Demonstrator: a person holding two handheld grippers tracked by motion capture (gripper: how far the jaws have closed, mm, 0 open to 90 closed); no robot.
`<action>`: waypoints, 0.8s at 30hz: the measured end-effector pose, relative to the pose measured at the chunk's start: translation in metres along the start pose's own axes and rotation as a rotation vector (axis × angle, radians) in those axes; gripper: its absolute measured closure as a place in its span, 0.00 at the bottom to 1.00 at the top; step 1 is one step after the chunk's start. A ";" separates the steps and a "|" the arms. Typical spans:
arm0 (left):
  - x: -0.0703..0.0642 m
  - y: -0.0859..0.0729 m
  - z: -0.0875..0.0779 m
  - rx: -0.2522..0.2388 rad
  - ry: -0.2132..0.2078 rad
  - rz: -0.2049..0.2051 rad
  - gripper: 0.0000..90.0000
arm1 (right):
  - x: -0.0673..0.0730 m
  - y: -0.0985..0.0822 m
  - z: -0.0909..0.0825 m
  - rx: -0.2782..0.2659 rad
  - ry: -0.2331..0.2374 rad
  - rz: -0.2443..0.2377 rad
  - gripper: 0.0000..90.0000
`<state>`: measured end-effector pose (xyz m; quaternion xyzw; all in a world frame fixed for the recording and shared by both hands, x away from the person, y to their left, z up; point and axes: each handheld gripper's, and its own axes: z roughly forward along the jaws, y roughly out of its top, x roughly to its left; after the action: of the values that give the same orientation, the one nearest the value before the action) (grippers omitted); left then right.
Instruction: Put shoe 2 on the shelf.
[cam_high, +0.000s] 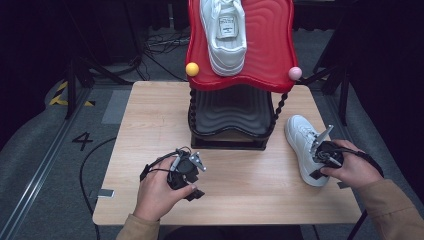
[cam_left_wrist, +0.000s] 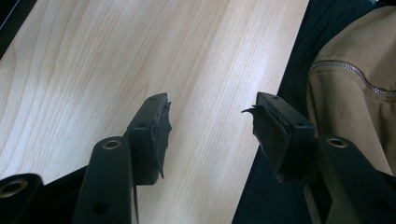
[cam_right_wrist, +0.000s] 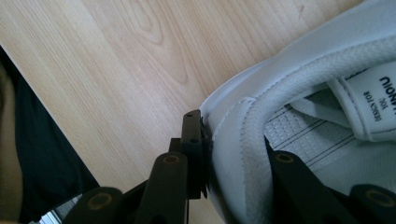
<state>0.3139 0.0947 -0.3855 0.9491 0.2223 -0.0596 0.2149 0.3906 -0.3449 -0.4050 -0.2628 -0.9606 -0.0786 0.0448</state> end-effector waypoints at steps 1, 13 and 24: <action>0.001 0.000 0.000 0.000 -0.001 0.002 0.52 | 0.000 0.001 -0.002 -0.003 0.000 0.006 0.85; 0.000 -0.001 -0.004 -0.017 -0.017 0.015 0.52 | 0.004 0.010 -0.040 -0.033 -0.030 0.021 0.85; 0.000 -0.002 -0.002 -0.007 -0.009 0.004 0.52 | 0.010 0.020 -0.076 -0.042 -0.027 0.009 0.85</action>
<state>0.3129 0.0971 -0.3847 0.9485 0.2198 -0.0626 0.2192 0.3956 -0.3364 -0.3260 -0.2691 -0.9581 -0.0948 0.0267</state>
